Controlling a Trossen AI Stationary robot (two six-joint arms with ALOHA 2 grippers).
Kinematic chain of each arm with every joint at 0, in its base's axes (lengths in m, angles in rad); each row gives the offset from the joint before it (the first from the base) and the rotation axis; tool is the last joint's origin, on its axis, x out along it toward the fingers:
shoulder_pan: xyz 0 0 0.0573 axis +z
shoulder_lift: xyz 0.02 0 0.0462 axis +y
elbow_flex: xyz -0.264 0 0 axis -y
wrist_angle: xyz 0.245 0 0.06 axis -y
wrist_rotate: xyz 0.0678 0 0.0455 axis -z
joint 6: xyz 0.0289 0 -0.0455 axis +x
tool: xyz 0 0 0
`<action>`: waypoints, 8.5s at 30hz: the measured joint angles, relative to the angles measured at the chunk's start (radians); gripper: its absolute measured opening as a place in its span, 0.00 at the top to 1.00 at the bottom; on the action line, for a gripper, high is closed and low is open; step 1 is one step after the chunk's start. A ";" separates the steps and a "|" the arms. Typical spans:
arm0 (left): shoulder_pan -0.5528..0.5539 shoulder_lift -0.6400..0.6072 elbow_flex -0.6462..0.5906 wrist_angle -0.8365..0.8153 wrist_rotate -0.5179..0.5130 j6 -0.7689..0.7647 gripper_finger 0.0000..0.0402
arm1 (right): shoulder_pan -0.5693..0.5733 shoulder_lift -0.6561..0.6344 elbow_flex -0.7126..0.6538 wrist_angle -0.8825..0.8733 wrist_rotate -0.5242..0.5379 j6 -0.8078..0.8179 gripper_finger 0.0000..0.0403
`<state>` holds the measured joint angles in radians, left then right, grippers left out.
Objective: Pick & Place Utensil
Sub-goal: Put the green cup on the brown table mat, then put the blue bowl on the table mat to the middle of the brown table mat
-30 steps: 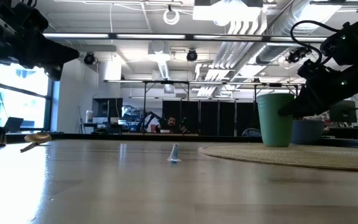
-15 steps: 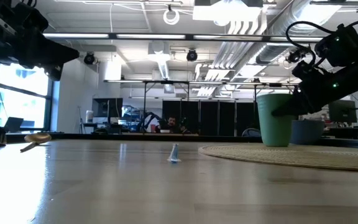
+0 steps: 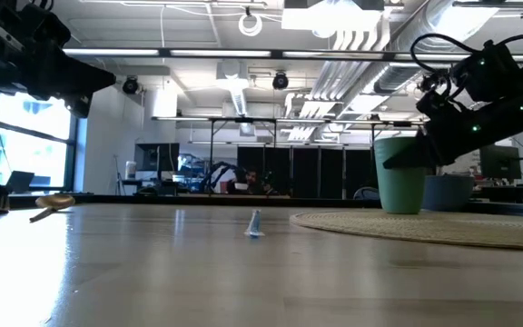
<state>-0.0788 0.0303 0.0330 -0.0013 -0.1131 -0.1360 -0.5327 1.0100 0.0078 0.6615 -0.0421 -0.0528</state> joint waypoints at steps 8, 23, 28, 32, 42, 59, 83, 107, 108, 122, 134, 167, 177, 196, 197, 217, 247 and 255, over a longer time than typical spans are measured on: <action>0.000 0.000 0.000 0.000 0.000 0.000 1.00 | 0.000 0.017 0.000 0.025 -0.018 0.010 0.06; 0.000 0.000 0.000 0.000 0.000 0.000 1.00 | 0.004 -0.242 0.003 -0.300 0.068 0.099 0.15; 0.000 0.000 0.000 0.000 0.000 0.000 1.00 | 0.021 -0.397 0.003 -0.438 0.080 0.124 0.15; 0.000 0.000 0.000 0.000 0.000 0.000 1.00 | 0.045 -0.515 0.003 -0.544 0.132 0.132 0.16; 0.000 0.000 0.000 0.000 0.000 0.000 1.00 | 0.138 -0.653 0.130 -0.960 0.351 0.210 0.16; 0.000 0.000 0.000 0.000 0.000 0.000 1.00 | 0.240 -0.656 0.120 -1.032 0.575 0.421 0.16; 0.000 0.000 0.000 0.000 0.000 0.000 1.00 | 0.245 -0.572 0.120 -1.023 0.562 0.474 0.07; 0.000 0.000 0.000 0.000 0.000 0.000 1.00 | 0.246 -0.570 0.158 -1.158 0.537 0.624 0.01; 0.000 0.000 0.000 0.000 0.000 0.000 1.00 | 0.246 -0.570 0.158 -1.164 0.529 0.646 0.01; 0.000 0.000 0.000 0.000 0.000 0.000 1.00 | 0.246 -0.499 0.214 -1.282 0.462 0.909 0.01; 0.000 0.000 0.000 -0.001 0.000 0.000 1.00 | 0.246 -0.407 0.309 -1.489 0.342 1.041 0.01; 0.000 0.000 0.000 -0.001 0.000 0.000 1.00 | 0.246 -0.394 0.767 -1.671 -0.029 0.956 0.01; 0.000 0.000 0.000 0.000 0.000 0.000 1.00 | 0.245 -0.352 0.803 -1.500 0.179 0.739 0.01; 0.000 0.000 0.000 0.000 0.000 0.000 1.00 | -0.121 0.026 0.803 -1.213 0.220 0.518 0.01; 0.000 0.000 0.000 0.000 0.000 0.000 1.00 | -0.147 0.042 0.803 -1.189 0.182 0.490 0.01; 0.000 0.000 -0.001 0.000 0.000 0.000 1.00 | -0.367 0.528 1.015 -1.359 0.179 0.395 0.02; 0.000 0.000 0.000 -0.001 0.000 0.000 1.00 | -0.399 0.605 1.011 -1.324 0.189 0.446 0.58; 0.000 0.000 0.000 -0.001 0.000 0.000 1.00 | -0.399 0.605 1.011 -1.327 0.189 0.446 0.74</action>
<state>-0.0790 0.0302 0.0326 -0.0019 -0.1129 -0.1360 -0.9314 1.6146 1.0183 -0.6658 0.1471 0.3929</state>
